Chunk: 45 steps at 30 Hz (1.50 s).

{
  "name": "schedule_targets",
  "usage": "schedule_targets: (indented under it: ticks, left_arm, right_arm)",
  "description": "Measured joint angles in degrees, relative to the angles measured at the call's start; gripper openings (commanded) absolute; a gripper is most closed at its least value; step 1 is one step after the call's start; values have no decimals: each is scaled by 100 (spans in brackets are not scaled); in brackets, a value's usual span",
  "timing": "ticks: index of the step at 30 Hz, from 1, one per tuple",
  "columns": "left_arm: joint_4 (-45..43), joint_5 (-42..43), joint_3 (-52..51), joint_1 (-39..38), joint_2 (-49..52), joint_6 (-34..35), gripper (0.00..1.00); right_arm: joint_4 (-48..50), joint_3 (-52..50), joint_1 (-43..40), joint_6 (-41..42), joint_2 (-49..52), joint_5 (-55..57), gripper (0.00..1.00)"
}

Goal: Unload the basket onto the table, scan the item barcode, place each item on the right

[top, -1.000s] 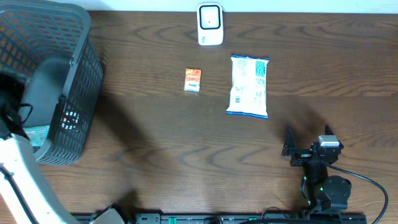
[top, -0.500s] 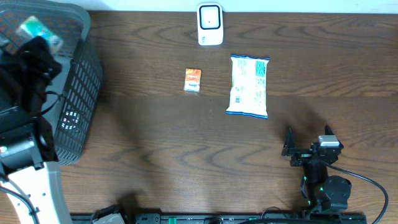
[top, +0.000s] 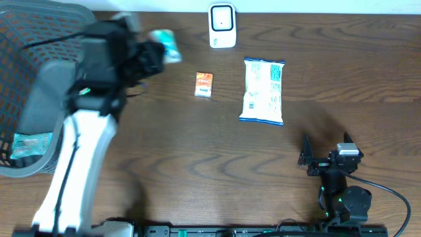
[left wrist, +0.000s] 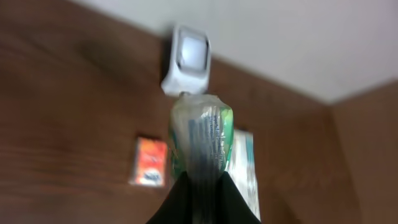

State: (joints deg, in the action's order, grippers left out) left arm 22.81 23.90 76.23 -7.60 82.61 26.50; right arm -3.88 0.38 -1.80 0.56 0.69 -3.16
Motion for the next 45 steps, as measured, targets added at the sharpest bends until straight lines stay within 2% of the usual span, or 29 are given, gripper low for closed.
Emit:
schedule_targets:
  ticks: [6,14,37,42,45]
  left_arm:
    - [-468,22,-2,-872,1405,-7,7]
    - [-986,22,-2,-1491,2417,-424,8]
    - [-1237,-306,-2,-1696,2695,-581,8]
    - [-1274,-313,-2,-1696,2900,-538,22]
    - [-1274,-330,-2,-1698,3005,-487,43]
  right_arm:
    - [0,0,0,0,0,2,99]
    - [0,0,0,0,0,2,99]
    - [-2,0,0,0,0,0,99]
    - [0,0,0,0,0,2,99]
    - [0,0,0,0,0,0,99]
